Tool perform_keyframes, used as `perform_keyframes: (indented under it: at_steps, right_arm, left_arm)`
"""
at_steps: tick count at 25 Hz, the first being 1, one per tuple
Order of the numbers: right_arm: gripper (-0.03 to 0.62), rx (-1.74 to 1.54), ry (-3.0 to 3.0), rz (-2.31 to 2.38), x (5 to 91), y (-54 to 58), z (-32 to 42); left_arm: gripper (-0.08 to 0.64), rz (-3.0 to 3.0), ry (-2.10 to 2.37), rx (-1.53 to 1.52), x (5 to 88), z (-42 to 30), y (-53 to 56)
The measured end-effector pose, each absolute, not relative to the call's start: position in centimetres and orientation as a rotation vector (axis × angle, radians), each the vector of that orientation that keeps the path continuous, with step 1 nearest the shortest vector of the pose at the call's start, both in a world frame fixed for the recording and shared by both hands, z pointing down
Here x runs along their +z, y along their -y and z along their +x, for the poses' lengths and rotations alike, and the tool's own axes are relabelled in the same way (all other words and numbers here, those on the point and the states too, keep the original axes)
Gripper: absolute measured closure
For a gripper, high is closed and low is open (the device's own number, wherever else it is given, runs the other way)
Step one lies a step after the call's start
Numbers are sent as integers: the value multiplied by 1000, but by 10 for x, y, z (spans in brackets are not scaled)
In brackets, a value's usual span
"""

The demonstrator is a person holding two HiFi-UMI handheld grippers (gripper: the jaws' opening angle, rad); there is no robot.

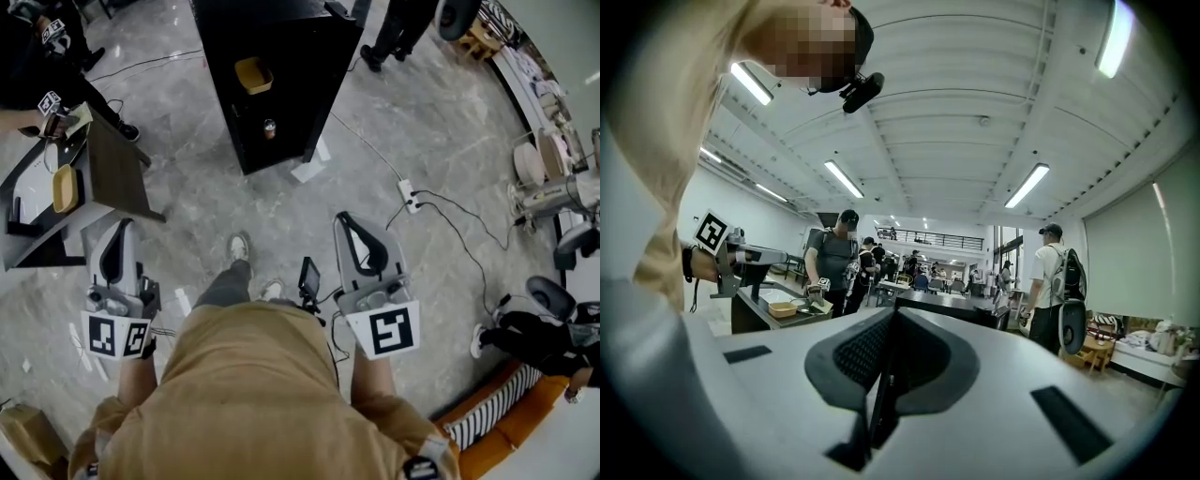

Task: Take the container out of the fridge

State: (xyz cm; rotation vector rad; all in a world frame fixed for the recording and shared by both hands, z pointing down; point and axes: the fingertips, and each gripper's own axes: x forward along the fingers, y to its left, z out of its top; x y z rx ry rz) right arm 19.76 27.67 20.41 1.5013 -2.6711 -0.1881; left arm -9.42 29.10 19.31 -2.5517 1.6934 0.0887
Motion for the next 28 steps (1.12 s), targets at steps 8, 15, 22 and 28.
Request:
perform_keyframes:
  at_steps: [8, 15, 22, 28]
  right_arm:
    - [589, -181, 2638, 1508, 212, -221, 182]
    - [589, -157, 2592, 1532, 214, -144, 167]
    - [589, -152, 2561, 1533, 211, -67, 137]
    - [589, -142, 2520, 1555, 213, -27, 115]
  left_arm:
    - [558, -2608, -1690, 99, 217, -109, -228]
    - [558, -2658, -1623, 108, 219, -116, -135]
    - [558, -2710, -1588, 146, 226, -135, -47]
    - [558, -2772, -1552, 158, 238, -152, -1]
